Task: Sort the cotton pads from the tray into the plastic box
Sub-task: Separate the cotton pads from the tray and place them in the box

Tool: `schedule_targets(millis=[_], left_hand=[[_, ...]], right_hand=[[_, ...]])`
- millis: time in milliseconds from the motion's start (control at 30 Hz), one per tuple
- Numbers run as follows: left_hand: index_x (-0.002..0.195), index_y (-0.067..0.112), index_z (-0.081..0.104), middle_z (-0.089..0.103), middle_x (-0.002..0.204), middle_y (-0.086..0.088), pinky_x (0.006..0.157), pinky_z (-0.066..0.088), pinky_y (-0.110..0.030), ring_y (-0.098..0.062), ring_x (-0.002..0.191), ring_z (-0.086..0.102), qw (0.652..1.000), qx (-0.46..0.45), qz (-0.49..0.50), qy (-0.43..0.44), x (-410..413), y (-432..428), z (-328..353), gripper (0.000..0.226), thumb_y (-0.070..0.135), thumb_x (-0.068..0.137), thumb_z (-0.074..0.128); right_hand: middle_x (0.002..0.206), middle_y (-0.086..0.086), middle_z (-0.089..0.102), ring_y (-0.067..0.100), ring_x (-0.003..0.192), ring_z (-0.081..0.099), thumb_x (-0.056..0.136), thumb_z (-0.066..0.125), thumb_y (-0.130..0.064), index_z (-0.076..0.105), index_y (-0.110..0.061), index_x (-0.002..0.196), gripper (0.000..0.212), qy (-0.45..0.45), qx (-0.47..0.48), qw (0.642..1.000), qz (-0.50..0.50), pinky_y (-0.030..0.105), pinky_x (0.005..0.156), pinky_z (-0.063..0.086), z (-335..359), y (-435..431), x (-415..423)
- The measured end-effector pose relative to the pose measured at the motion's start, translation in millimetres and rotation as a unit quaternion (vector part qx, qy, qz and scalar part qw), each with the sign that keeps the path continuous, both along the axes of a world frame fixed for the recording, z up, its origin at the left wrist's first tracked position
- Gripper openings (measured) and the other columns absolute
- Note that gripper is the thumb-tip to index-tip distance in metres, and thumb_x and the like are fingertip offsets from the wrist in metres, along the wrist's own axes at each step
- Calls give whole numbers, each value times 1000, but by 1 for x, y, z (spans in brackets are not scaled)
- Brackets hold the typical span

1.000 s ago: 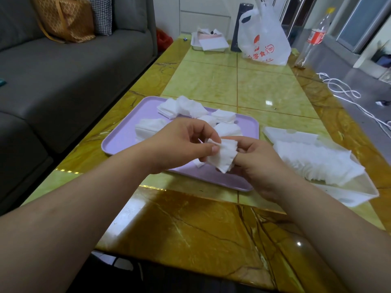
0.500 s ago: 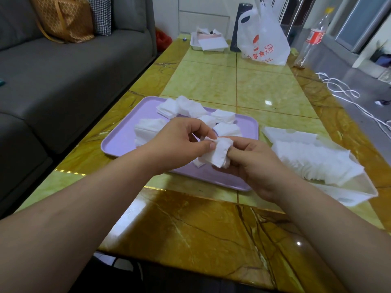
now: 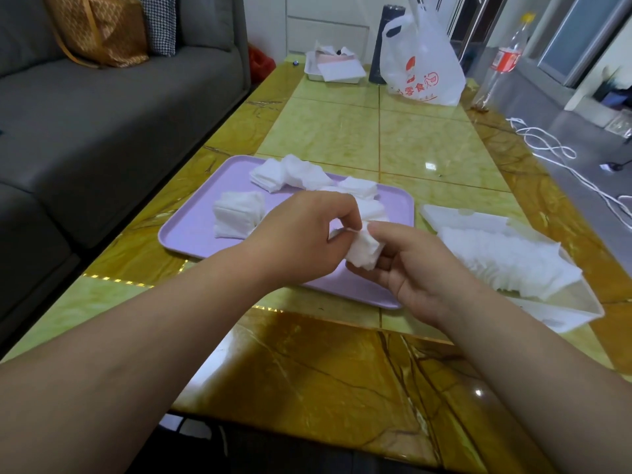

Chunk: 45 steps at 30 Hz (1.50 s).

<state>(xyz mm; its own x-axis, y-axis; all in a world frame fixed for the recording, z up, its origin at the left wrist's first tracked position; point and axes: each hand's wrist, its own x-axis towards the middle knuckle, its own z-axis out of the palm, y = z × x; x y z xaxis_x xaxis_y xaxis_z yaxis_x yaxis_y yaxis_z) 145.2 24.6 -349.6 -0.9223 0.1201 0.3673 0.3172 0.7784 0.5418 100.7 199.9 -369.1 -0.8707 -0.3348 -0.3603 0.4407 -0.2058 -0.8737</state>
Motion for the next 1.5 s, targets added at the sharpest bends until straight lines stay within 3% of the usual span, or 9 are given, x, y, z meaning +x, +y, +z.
schedule_targets(millis=[133,267,367,833,1033,1200,1300,1433,1500], left_hand=[[84,14,69,61,57,24,51,44,-18,-5,46,49,987,147,19,-62,6,-10,8,8,7,87,71],[89,9,73,69,72,1,52,48,-21,-12,52,56,956,257,-9,-144,9,-14,12,5,7,88,77],[92,8,74,68,73,-12,51,47,-18,-9,50,57,955,248,-5,-163,9,-9,6,6,7,88,78],[87,18,69,67,68,-7,55,54,-32,-13,56,59,963,221,42,-146,-3,-10,-14,10,19,88,78],[96,27,62,70,69,0,58,46,-26,-6,56,58,982,134,53,-124,-6,-18,-15,27,37,82,83],[115,33,62,64,67,7,56,42,-18,-1,55,55,978,87,30,-188,-3,-11,-21,38,39,83,82],[97,32,66,65,70,7,60,46,-26,-7,61,58,981,76,43,-175,-7,-10,-24,17,34,85,78],[89,29,66,63,67,10,52,38,-16,-3,58,55,981,75,60,-170,-8,-7,-27,14,37,85,77],[91,29,67,63,67,10,55,40,-17,-1,56,54,981,84,52,-170,-8,-5,-28,16,37,84,79]], right_hand=[[114,20,75,33,107,73,100,59,-7,69,-2,113,17,26,54,996,-59,49,89,61,-3,1,-5],[107,16,77,34,105,73,100,63,-11,72,-8,110,13,83,96,990,-53,53,90,60,-3,1,-3],[107,17,77,36,103,74,101,63,-14,73,-11,114,17,113,103,988,-6,55,92,59,0,-1,2],[105,17,77,32,93,73,98,66,-28,76,-10,109,24,149,98,982,60,50,85,61,3,1,4],[102,21,75,29,94,71,81,71,-9,74,-23,111,34,272,206,937,73,55,94,57,-7,4,4],[101,2,76,26,94,71,87,53,12,73,-28,101,47,307,268,908,100,39,85,58,-8,2,8],[99,-1,73,14,78,68,89,60,-1,67,-33,110,39,292,284,906,118,26,69,56,-10,-2,12],[107,-9,75,10,96,73,93,59,-38,63,-41,111,19,236,258,931,103,39,94,58,-19,-10,12],[109,-10,72,6,93,69,101,52,-36,62,-40,116,18,247,280,925,66,22,87,56,-20,-13,12]])
